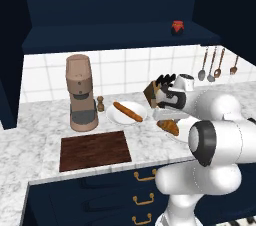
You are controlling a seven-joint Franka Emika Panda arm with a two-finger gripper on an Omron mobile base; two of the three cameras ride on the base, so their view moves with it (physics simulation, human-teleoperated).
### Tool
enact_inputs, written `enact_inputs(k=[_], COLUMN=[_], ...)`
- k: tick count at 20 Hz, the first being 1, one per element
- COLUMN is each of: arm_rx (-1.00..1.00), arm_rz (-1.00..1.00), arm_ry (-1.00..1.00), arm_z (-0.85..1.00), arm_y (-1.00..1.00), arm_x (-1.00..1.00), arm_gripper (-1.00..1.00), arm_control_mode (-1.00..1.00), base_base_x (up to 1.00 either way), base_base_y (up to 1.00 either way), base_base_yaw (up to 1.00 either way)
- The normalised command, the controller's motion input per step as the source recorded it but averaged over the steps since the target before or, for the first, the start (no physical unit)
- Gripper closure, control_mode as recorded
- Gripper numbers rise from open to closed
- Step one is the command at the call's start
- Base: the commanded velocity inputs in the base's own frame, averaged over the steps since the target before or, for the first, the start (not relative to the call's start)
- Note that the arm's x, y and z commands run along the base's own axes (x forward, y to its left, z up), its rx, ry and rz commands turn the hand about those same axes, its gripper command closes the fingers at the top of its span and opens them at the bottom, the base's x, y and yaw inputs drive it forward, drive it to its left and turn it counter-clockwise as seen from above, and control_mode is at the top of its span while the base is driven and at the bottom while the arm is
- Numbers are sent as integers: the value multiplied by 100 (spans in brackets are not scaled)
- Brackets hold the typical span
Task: From the different types of pastries on the counter, select a croissant and place it on the cutting board. Then retrieve a jar of jam from the cabinet and place it alongside the croissant on the cutting board.
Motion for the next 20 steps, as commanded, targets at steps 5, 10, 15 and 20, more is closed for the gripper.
enact_inputs(k=[5, 10, 15, 20], arm_rx=[-2, 0, 0, 0], arm_rz=[-3, -3, -3, -2], arm_ry=[-2, 0, 0, 0], arm_z=[25, 22, 4, 0], arm_y=[45, 50, 54, 69], arm_x=[-10, -8, -17, -10], arm_gripper=[100, 100, 100, 100], arm_control_mode=[-100, -100, -100, -100], base_base_x=[0, 0, 0, 0], base_base_y=[0, 0, 0, 0], base_base_yaw=[0, 0, 0, 0])
